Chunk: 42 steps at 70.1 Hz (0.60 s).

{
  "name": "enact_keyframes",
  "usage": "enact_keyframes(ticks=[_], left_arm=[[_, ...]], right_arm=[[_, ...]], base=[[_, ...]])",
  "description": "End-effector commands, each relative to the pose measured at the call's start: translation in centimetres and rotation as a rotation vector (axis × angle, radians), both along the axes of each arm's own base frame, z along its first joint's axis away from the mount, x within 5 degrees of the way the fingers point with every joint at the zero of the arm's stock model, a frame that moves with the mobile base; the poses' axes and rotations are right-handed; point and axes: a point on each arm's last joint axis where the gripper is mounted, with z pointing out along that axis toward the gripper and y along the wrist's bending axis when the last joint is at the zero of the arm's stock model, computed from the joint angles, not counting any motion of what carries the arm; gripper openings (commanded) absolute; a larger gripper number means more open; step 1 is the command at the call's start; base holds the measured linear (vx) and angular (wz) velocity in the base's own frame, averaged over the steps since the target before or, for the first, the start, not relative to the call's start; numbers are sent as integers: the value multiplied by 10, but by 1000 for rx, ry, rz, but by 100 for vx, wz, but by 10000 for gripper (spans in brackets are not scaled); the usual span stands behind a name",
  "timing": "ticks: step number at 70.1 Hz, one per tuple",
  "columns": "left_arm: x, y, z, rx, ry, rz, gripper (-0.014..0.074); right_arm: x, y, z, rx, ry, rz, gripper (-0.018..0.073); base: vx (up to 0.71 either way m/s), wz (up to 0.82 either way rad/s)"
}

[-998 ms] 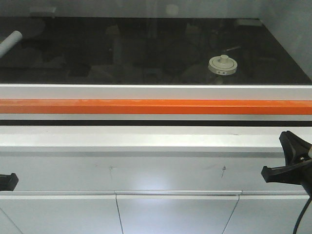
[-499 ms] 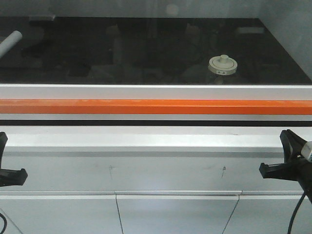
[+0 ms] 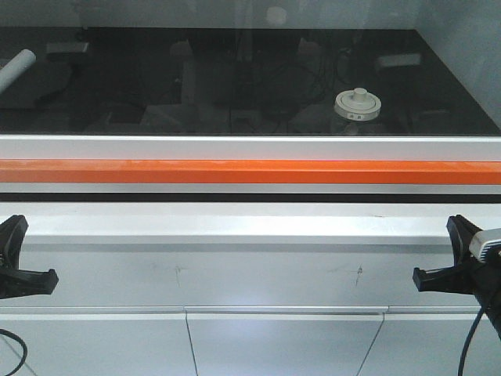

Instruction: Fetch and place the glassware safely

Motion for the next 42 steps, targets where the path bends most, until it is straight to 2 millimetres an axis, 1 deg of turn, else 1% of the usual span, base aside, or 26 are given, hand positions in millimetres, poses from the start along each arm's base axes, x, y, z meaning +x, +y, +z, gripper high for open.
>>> enact_keyframes(ticks=[1,19,42], left_arm=[[5,0,16,-16,-137,0,-7],[5,2,16,-27,-136,31,-7],[5,2,16,-27,-132,31,-7]], right_arm=[[10,0,21,8,-191,8,-1],[24,1,24,23,-209,13,-1],[38,2,22,22,-203,26,-1]], base=[[0,0],[0,0],[0,0]])
